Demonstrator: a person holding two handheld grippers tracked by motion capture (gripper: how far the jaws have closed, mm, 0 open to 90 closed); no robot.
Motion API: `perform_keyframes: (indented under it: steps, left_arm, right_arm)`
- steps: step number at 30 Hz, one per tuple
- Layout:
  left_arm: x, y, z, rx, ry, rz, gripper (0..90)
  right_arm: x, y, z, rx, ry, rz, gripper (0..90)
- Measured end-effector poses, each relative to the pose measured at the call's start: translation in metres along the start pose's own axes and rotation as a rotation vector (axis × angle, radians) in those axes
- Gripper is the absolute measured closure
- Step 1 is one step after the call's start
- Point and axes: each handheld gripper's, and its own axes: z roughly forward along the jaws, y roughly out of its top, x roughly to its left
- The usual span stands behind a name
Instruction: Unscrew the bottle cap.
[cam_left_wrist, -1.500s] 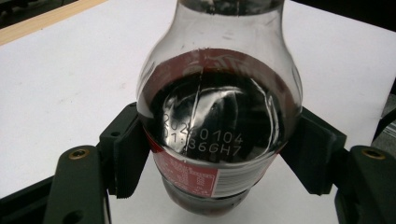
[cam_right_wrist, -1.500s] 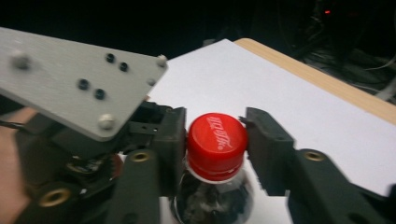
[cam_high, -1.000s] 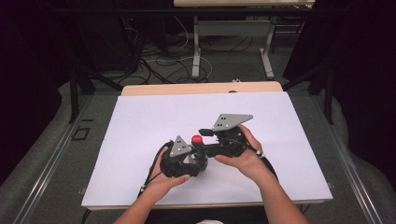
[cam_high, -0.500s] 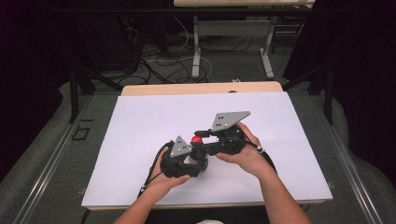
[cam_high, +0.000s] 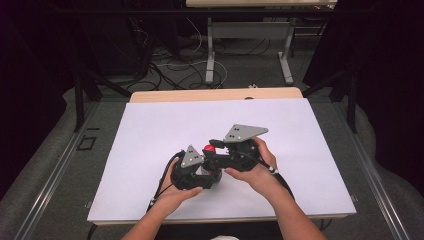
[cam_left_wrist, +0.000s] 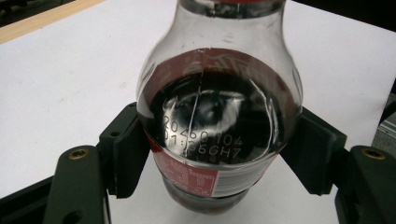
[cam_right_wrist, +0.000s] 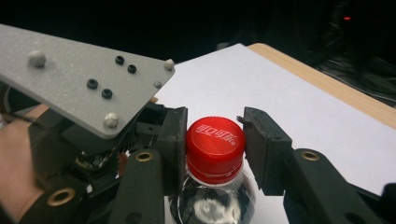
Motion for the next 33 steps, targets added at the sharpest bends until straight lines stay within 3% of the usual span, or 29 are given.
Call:
perform_keyframes:
  steps: [1, 2, 3, 4, 5, 8, 9, 10, 12, 14, 15, 16, 19, 23, 24, 25, 28, 31, 33]
  left_arm:
    - [-0.001, 0.000, 0.000, -0.003, -0.004, -0.004, 30.4]
    - [-0.001, 0.000, 0.001, -0.005, -0.009, 0.001, 30.4]
    - [-0.001, 0.000, 0.000, -0.001, -0.010, 0.004, 30.4]
    - [-0.001, 0.000, 0.000, -0.008, -0.008, 0.003, 30.4]
    - [-0.001, 0.001, 0.000, -0.006, -0.007, 0.013, 30.4]
    - [-0.002, 0.001, 0.001, -0.005, -0.016, 0.007, 30.4]
    - [-0.002, 0.001, 0.001, -0.004, -0.013, 0.007, 30.4]
    - [-0.002, 0.000, 0.001, -0.013, -0.007, 0.006, 30.4]
    - [-0.001, 0.000, 0.000, -0.012, -0.001, -0.008, 30.4]
    - [0.001, 0.001, -0.001, -0.007, 0.000, -0.005, 30.4]
    - [0.001, 0.001, -0.001, -0.002, 0.003, -0.007, 30.4]
    - [0.002, 0.001, -0.002, 0.004, 0.003, -0.002, 30.4]
    - [0.000, 0.000, 0.000, -0.008, 0.012, -0.011, 30.4]
    - [0.000, 0.000, 0.000, 0.001, 0.004, -0.003, 30.4]
    - [0.000, 0.000, 0.000, -0.002, 0.000, -0.006, 30.4]
    - [0.001, 0.000, -0.001, 0.003, -0.008, -0.003, 30.4]
    - [0.000, 0.000, 0.000, -0.012, -0.007, -0.013, 30.4]
    - [0.000, 0.001, 0.000, -0.017, -0.004, -0.004, 30.4]
    - [0.000, 0.001, 0.000, -0.015, 0.002, -0.007, 30.4]
  right_arm:
    - [-0.004, 0.001, 0.000, 0.008, 0.039, -0.025, 61.0]
    - [-0.004, 0.001, 0.000, 0.008, 0.039, -0.025, 61.0]
    - [-0.008, 0.002, -0.001, 0.012, 0.074, -0.050, 61.0]
    - [-0.017, 0.003, -0.001, 0.015, 0.149, -0.085, 60.9]
    - [-0.017, 0.003, -0.001, 0.015, 0.149, -0.085, 60.9]
    - [-0.029, 0.004, -0.001, 0.023, 0.233, -0.146, 60.5]
    - [-0.029, 0.004, -0.001, 0.020, 0.233, -0.145, 60.1]
    - [-0.025, 0.004, -0.002, 0.007, 0.191, -0.109, 52.6]
    - [-0.022, 0.004, -0.004, 0.007, 0.170, -0.081, 51.9]
    - [-0.008, 0.003, -0.006, 0.012, 0.061, -0.070, 49.4]
    - [-0.008, 0.003, -0.006, 0.012, 0.061, -0.070, 49.4]
    - [-0.003, 0.003, -0.005, 0.013, 0.024, -0.059, 49.4]
    - [0.007, 0.002, -0.002, 0.011, -0.029, -0.028, 51.2]
    - [0.010, 0.000, 0.002, 0.009, -0.087, 0.006, 60.1]
    - [0.009, 0.000, 0.002, 0.013, -0.071, 0.018, 60.4]
    - [0.006, 0.001, 0.002, 0.014, -0.049, -0.001, 60.4]
    - [-0.005, 0.003, 0.002, 0.017, 0.062, -0.104, 60.6]
    - [-0.016, 0.005, 0.002, 0.018, 0.156, -0.152, 60.5]
    - [-0.019, 0.005, 0.002, 0.023, 0.169, -0.170, 59.2]
